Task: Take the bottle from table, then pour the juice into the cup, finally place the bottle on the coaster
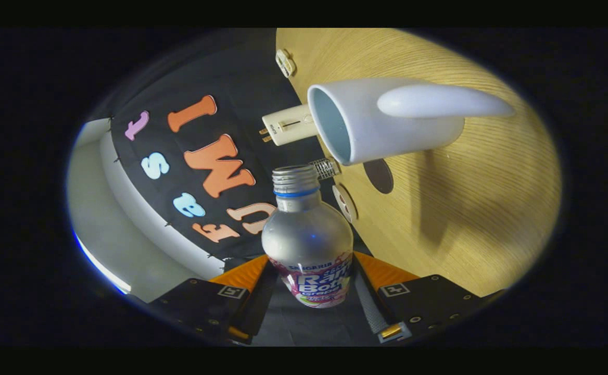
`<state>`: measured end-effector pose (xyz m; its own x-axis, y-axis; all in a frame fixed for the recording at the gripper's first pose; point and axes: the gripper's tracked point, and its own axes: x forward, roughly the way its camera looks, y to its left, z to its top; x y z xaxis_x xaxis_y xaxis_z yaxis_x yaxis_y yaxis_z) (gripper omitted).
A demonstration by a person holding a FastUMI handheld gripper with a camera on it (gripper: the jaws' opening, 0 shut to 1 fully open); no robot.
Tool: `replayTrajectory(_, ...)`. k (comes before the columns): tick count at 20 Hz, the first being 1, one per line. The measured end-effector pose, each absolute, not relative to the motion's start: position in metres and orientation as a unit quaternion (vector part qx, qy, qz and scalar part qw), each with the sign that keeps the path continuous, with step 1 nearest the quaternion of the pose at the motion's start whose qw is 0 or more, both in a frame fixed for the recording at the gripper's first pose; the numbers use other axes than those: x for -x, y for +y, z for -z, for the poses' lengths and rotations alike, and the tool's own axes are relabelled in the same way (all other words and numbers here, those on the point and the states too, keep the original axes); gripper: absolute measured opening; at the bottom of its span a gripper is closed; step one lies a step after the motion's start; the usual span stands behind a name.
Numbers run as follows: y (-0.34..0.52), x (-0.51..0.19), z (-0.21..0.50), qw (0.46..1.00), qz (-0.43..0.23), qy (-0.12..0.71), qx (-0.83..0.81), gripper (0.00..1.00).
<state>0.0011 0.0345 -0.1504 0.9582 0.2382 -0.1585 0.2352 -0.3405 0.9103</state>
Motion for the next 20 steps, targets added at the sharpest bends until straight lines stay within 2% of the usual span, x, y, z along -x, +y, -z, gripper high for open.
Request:
replayTrajectory(9, 0.0411, -0.005, 0.1449, 0.514, -0.02, 0.145, -0.845, 0.77)
replayTrajectory(20, 0.0337, -0.008, 0.1434, 0.499, -0.022, 0.135, -0.856, 0.77)
